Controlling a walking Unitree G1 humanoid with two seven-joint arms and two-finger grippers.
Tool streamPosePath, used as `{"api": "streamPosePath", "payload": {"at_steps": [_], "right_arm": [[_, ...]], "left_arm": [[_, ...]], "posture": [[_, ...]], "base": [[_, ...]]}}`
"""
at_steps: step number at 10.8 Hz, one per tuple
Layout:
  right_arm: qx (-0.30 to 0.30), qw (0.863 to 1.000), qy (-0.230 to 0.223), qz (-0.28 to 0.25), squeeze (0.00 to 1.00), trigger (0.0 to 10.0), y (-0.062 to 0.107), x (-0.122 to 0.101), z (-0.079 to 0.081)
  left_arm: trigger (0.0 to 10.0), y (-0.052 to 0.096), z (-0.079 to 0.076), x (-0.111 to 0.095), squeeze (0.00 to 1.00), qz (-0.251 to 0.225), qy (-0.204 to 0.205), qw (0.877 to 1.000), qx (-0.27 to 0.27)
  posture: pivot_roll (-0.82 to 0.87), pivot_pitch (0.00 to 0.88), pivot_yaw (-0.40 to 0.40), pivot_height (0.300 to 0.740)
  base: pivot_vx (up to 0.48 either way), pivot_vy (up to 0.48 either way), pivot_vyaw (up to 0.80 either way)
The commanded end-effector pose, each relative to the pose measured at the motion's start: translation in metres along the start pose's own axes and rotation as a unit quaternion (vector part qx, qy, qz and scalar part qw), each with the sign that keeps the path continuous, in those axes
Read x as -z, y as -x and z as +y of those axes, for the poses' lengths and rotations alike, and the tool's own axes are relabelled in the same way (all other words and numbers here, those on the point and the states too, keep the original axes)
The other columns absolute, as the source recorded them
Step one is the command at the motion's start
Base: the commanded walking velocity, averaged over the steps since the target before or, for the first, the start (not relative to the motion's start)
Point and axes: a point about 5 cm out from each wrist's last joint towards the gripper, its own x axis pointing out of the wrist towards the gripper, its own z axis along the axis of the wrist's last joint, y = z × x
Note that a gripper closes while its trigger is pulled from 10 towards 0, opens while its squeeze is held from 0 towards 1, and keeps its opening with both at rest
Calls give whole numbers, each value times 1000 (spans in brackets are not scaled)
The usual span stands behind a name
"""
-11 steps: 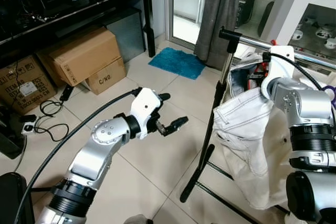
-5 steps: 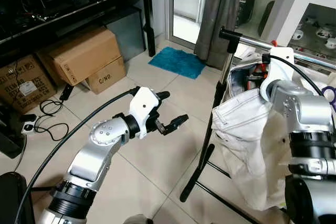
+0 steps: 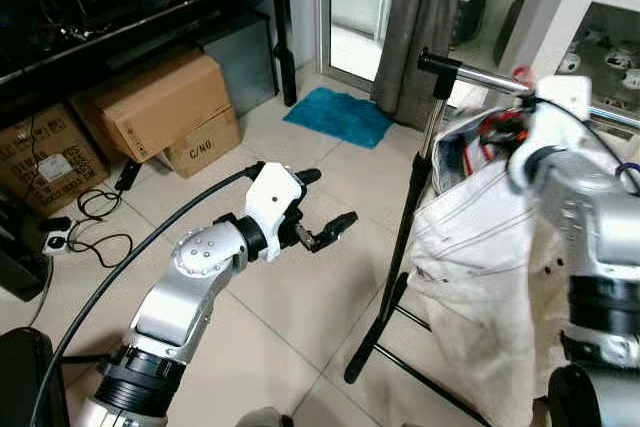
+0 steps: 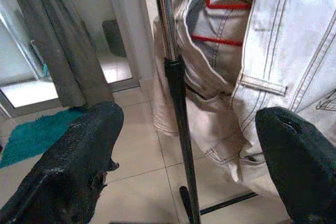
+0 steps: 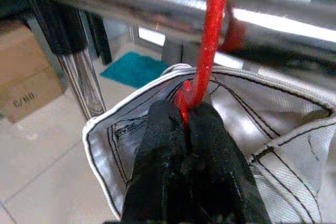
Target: Hang hanger
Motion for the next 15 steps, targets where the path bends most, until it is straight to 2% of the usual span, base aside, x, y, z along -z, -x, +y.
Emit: {"api": "streamPosePath", "payload": {"at_steps": [1, 3, 5, 9, 13, 14, 15], "right_arm": [[-6, 999, -5, -45, 0, 0, 6, -16, 2], [-13, 1000, 4, -21, 0, 0, 4, -1, 10], [-14, 1000, -1, -21, 0, 0, 4, 0, 12], [30, 999, -16, -10, 0, 0, -13, 6, 10], [20, 1000, -7, 15, 0, 0, -22, 12, 16], [18, 1000, 3, 11, 0, 10000, -21, 12, 17], [11, 1000, -6, -5, 0, 10000, -19, 12, 18]], "left_arm": [[10000, 1, 4, -1, 0, 0, -7, 1000, -10], [10000, 0, 1, 0, 0, 0, -6, 1000, -6], [10000, 0, 1, 0, 0, 1, -7, 1000, -6], [10000, 0, 1, 1, 0, 4, -8, 1000, -7], [10000, 2, 1, 4, 0, 8, -8, 1000, -5], [10000, 2, 0, 4, 0, 8, -8, 1000, -4], [10000, 2, 0, 4, 0, 8, -9, 1000, -3]], "posture": [[-16, 0, 79, 740], [-14, 0, 78, 740], [-12, 0, 77, 740], [-15, 0, 79, 740], [-10, 0, 71, 740], [-12, 0, 72, 740], [-13, 0, 73, 740]], "base": [[0, 0, 0], [0, 0, 0], [0, 0, 0], [0, 0, 0], [0, 0, 0], [0, 0, 0], [0, 0, 0]]}}
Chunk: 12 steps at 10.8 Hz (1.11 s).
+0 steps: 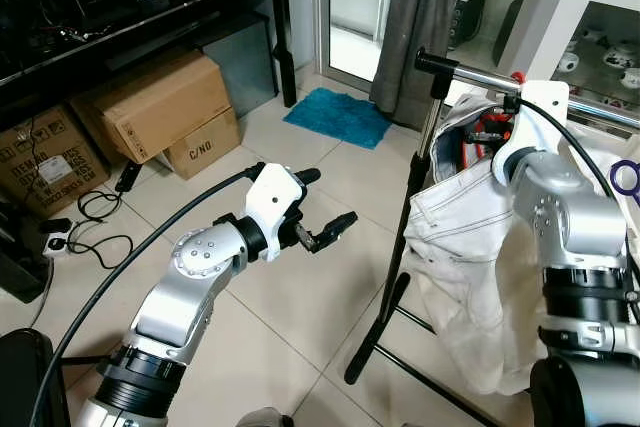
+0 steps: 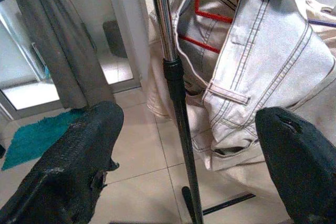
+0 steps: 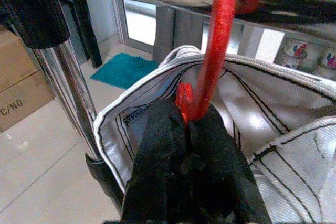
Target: Hang hanger
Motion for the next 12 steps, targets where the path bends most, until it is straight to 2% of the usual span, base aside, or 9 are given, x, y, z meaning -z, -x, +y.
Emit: {"api": "streamPosePath", "payload": {"at_steps": [1, 4, 6, 7, 8, 9, 10, 11, 12], "right_arm": [[-7, 1000, -6, -16, 1000, 10000, 1, -3, 4], [7, 1000, -4, -12, 1000, 10000, -9, -8, 4], [17, 1000, 2, 11, 1000, 10000, -16, -10, 2], [21, 1000, -8, 21, 729, 10000, -20, -11, 1], [19, 999, -13, 26, 0, 9961, -21, -10, 1], [15, 999, -14, 35, 0, 4353, -23, -9, 1], [3, 999, -1, 40, 0, 5765, -23, -8, 1], [-13, 999, 15, 50, 0, 8196, -20, -6, 1], [-15, 998, 19, 55, 0, 10000, -19, -5, -3]], "left_arm": [[10000, 1, 1, 4, 0, 8, -3, 1000, -1], [10000, -1, 1, 3, 0, 8, -4, 1000, 3], [10000, -1, 0, 4, 0, 9, -4, 1000, 5], [10000, 0, -1, 5, 0, 10, -4, 1000, 6], [10000, 0, -1, 6, 0, 11, -4, 1000, 7], [10000, 0, -1, 6, 0, 12, -4, 1000, 7], [10000, 1, -1, 6, 0, 13, -4, 1000, 9], [10000, 1, -1, 6, 0, 13, -4, 1000, 11], [10000, 1, -1, 7, 0, 14, -4, 1000, 12]], "posture": [[-17, 0, 77, 740], [-23, 0, 81, 740], [-20, 0, 73, 740], [-19, 0, 69, 740], [-18, 0, 69, 740], [-17, 0, 67, 740], [-17, 0, 67, 740], [-17, 0, 68, 740], [-19, 0, 70, 740]], "base": [[0, 0, 0], [0, 0, 0], [0, 0, 0], [0, 0, 0], [0, 0, 0], [0, 0, 0], [0, 0, 0], [0, 0, 0], [0, 0, 0]]}}
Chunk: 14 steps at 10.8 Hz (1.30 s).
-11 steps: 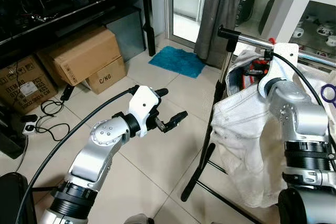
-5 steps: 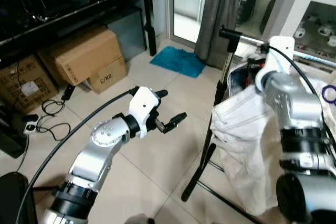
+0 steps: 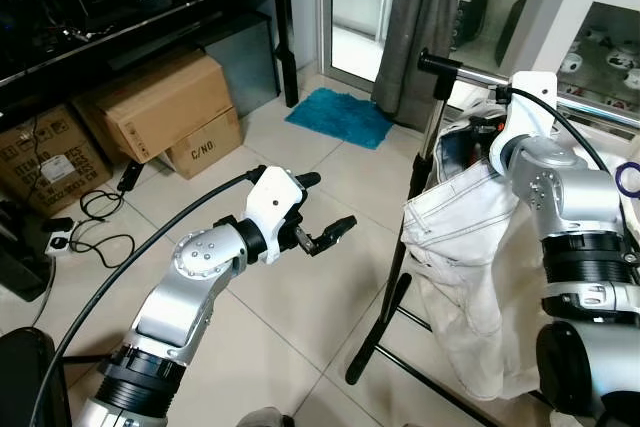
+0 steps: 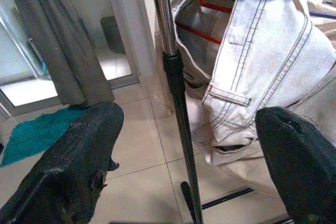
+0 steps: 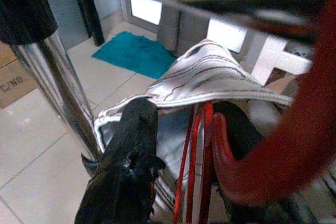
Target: Hang hanger
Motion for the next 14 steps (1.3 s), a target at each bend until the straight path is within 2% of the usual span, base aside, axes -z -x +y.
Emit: {"api": "streamPosePath", "payload": {"at_steps": [1, 2, 3, 4, 5, 6, 7, 8, 9, 10, 12, 14], "right_arm": [[-1, 1000, 1, 6, 0, 10000, 2, 3, -5], [-1, 1000, 4, 9, 0, 10000, 3, 4, -7], [-3, 1000, 3, 12, 0, 8392, 4, 6, -12], [-7, 1000, 6, 12, 0, 4824, 5, 6, -13], [-9, 1000, 5, 11, 0, 1961, 5, 5, -13], [-9, 1000, 12, 8, 0, 0, 4, 4, -13], [-15, 1000, 15, 6, 0, 1294, 5, 3, -12], [-20, 1000, 19, 8, 0, 2118, 5, 3, -11], [-19, 1000, 21, 9, 0, 1373, 5, 4, -12], [-16, 999, 26, 10, 0, 0, 5, 5, -13], [-16, 999, 28, 11, 0, 0, 5, 5, -15], [-17, 1000, 9, 11, 0, 0, 4, 7, -12]], "left_arm": [[10000, 0, 0, 2, 0, 6, -5, 1000, 6], [10000, 0, 0, 2, 0, 6, -6, 1000, 7], [10000, 0, 0, 2, 0, 6, -7, 1000, 9], [10000, 0, 0, 2, 0, 7, -8, 1000, 10], [10000, 0, 0, 2, 0, 8, -9, 1000, 12], [10000, 0, 0, 2, 0, 8, -10, 1000, 13], [10000, 0, 0, 2, 0, 9, -11, 1000, 13], [10000, 1, 0, 2, 0, 10, -12, 1000, 14], [10000, 1, 0, 2, 0, 10, -12, 1000, 14], [10000, 1, 0, 2, 0, 11, -13, 1000, 15], [10000, 0, 0, 2, 0, 12, -14, 1000, 16], [10000, -1, -1, 2, 0, 12, -12, 1000, 18]], "posture": [[-19, 0, 72, 740], [-20, 0, 74, 740], [-21, 0, 77, 740], [-23, 0, 81, 740], [-22, 0, 83, 740], [-19, 0, 83, 740], [-19, 0, 83, 740], [-19, 0, 84, 740], [-19, 0, 85, 740], [-19, 0, 86, 740], [-21, 0, 88, 740], [-21, 0, 90, 740]], "base": [[0, 0, 0], [0, 0, 0], [0, 0, 0], [0, 0, 0], [0, 0, 0], [0, 0, 0], [0, 0, 0], [0, 0, 0], [0, 0, 0], [0, 0, 0], [0, 0, 0], [0, 0, 0]]}}
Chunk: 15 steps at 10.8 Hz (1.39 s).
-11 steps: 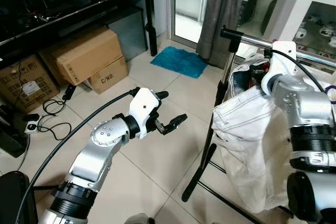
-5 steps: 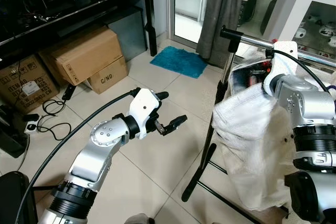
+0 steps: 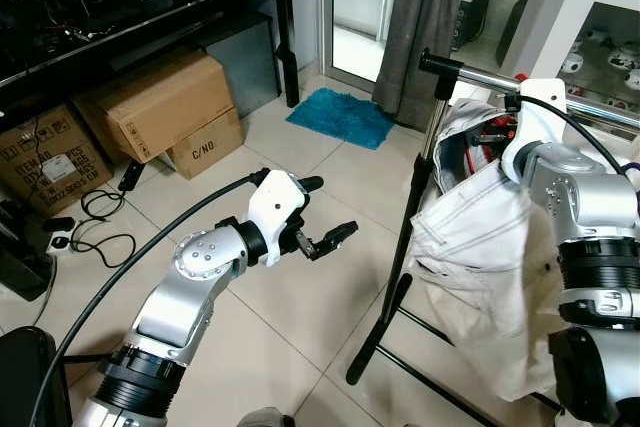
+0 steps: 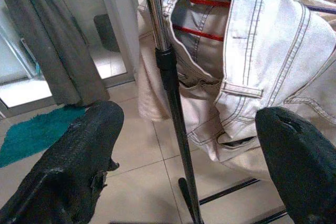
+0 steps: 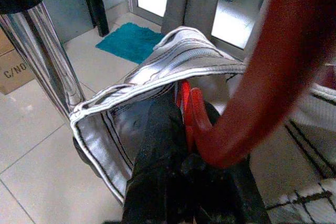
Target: Hang hanger
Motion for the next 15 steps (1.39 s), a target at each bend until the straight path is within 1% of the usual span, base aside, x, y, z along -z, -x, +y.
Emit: {"api": "streamPosePath", "payload": {"at_steps": [1, 6, 7, 9, 10, 11, 15], "right_arm": [[-4, 1000, -7, -2, 0, 0, 0, 2, 2], [-3, 1000, -20, -18, 0, 0, 3, -1, -1], [-2, 999, -36, -36, 0, 0, 6, -2, -3], [-6, 996, -58, -75, 0, 0, 12, -8, -5], [-9, 994, -60, -90, 0, 0, 19, -11, -5], [-9, 994, -60, -94, 0, 0, 23, -12, -5], [-7, 991, -49, -122, 0, 0, 40, -20, -10]], "left_arm": [[10000, -1, 1, 0, 0, 6, -5, 1000, 3], [10000, 1, 3, 1, 0, 8, -2, 1000, -5], [10000, 3, 7, 4, 0, 20, 6, 1000, -23], [10000, 4, 10, 4, 0, 21, 10, 999, -38], [10000, 4, 13, 3, 0, 7, 6, 998, -58], [10000, 4, 13, 2, 0, 3, 8, 998, -64], [10000, 2, 9, 2, 0, 1, 7, 998, -59]], "posture": [[-21, 0, 90, 740], [-14, 0, 86, 740], [-12, 0, 84, 740], [-7, 0, 80, 740], [-7, 0, 78, 740], [-8, 0, 78, 740], [-16, 0, 83, 740]], "base": [[0, 0, 0], [0, 0, 0], [0, 0, 0], [0, 0, 0], [0, 0, 0], [0, 0, 0], [0, 0, 0]]}}
